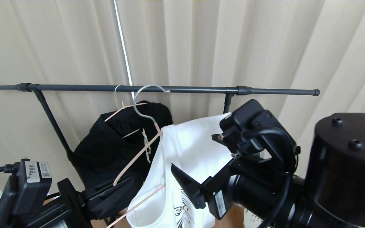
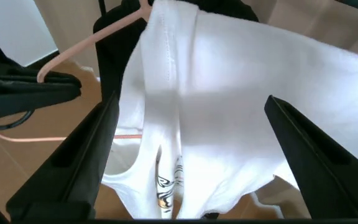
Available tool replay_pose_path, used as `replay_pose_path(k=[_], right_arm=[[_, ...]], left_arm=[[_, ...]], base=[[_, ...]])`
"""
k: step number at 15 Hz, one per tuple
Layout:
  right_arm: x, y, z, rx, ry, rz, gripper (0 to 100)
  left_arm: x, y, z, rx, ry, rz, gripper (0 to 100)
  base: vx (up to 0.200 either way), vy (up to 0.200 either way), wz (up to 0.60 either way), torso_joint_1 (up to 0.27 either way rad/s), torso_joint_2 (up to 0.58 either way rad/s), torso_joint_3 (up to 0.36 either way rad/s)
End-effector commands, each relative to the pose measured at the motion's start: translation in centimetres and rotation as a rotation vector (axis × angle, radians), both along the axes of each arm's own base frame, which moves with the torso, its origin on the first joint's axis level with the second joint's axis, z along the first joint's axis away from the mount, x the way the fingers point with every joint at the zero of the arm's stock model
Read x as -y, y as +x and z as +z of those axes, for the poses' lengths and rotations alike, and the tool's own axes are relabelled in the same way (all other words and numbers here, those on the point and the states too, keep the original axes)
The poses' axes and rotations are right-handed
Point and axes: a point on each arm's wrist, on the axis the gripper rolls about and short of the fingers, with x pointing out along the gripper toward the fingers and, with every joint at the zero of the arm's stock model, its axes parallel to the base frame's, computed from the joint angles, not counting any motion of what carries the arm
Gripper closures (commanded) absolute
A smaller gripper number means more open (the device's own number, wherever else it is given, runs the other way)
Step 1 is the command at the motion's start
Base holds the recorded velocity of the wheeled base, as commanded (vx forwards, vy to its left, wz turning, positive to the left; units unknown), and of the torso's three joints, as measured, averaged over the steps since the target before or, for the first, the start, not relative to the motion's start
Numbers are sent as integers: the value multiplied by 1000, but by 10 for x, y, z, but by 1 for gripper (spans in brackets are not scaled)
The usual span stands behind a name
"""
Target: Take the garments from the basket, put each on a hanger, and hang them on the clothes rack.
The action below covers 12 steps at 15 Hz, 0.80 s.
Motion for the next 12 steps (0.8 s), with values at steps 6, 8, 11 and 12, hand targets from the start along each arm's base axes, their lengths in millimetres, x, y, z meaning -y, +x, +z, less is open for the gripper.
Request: replay_pose_path(k=[6, 8, 11, 12], right_arm=[[66, 26, 23, 67, -91, 152, 0], [74, 28, 34, 59, -124, 227, 0], [87, 32, 50, -8, -209, 356, 0], [90, 34, 54, -23, -250, 384, 0]], left_arm=[[-24, 15, -1, -3, 11, -70, 100], [-29, 17, -2, 0, 16, -118, 100], [-34, 27, -13, -2, 83, -174, 100], [-35, 30, -16, 9, 108, -204, 100]], base=[[0, 0, 0, 0, 0, 0], [0, 0, 0, 0, 0, 0], [0, 0, 0, 0, 0, 0], [0, 0, 0, 0, 0, 0]])
